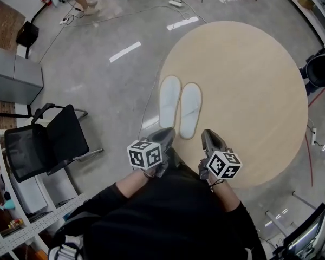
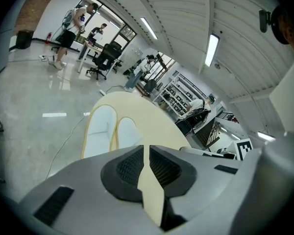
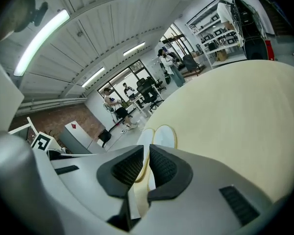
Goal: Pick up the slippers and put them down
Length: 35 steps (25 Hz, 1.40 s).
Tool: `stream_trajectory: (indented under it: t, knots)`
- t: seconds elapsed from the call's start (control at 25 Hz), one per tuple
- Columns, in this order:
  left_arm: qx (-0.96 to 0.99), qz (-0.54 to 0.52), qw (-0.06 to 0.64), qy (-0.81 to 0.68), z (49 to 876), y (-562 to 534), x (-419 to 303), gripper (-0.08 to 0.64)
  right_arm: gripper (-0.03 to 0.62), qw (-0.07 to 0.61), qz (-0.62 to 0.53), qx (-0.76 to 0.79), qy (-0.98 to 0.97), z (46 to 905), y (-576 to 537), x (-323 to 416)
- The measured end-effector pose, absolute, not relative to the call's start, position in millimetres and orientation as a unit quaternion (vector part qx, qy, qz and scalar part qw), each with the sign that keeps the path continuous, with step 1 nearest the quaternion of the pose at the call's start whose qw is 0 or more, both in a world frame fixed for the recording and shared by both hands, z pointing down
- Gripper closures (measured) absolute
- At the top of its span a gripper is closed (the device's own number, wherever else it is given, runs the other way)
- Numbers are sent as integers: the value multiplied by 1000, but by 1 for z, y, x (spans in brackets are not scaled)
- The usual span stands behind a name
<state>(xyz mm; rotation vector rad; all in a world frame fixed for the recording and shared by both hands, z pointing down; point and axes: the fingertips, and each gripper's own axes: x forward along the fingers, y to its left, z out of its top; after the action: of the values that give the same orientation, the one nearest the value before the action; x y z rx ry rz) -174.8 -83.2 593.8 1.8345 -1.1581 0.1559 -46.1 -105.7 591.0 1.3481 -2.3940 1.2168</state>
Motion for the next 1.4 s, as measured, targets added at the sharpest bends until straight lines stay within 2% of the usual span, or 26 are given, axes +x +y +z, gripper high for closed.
stream_trajectory:
  t: [0.12, 0.24, 0.4, 0.56, 0.68, 1.4]
  knots:
    - [750, 71, 468, -461, 600, -108, -184, 523, 562, 80, 412, 460, -783, 599, -120, -56]
    - [749, 81, 480, -450, 612, -134, -194, 443, 561, 89, 421, 474, -768, 611, -137, -63]
    - [741, 101, 492, -446, 634, -164, -213, 413, 555, 97, 429, 491, -752, 620, -158, -74]
    - [735, 115, 501, -442, 647, -192, -222, 380, 463, 106, 440, 500, -738, 631, -174, -79]
    - [733, 132, 502, -440, 661, -208, -226, 371, 443, 111, 450, 502, -730, 643, -183, -81]
    - [734, 192, 504, -412, 719, -250, -212, 373, 445, 150, 491, 469, -718, 715, -233, -100]
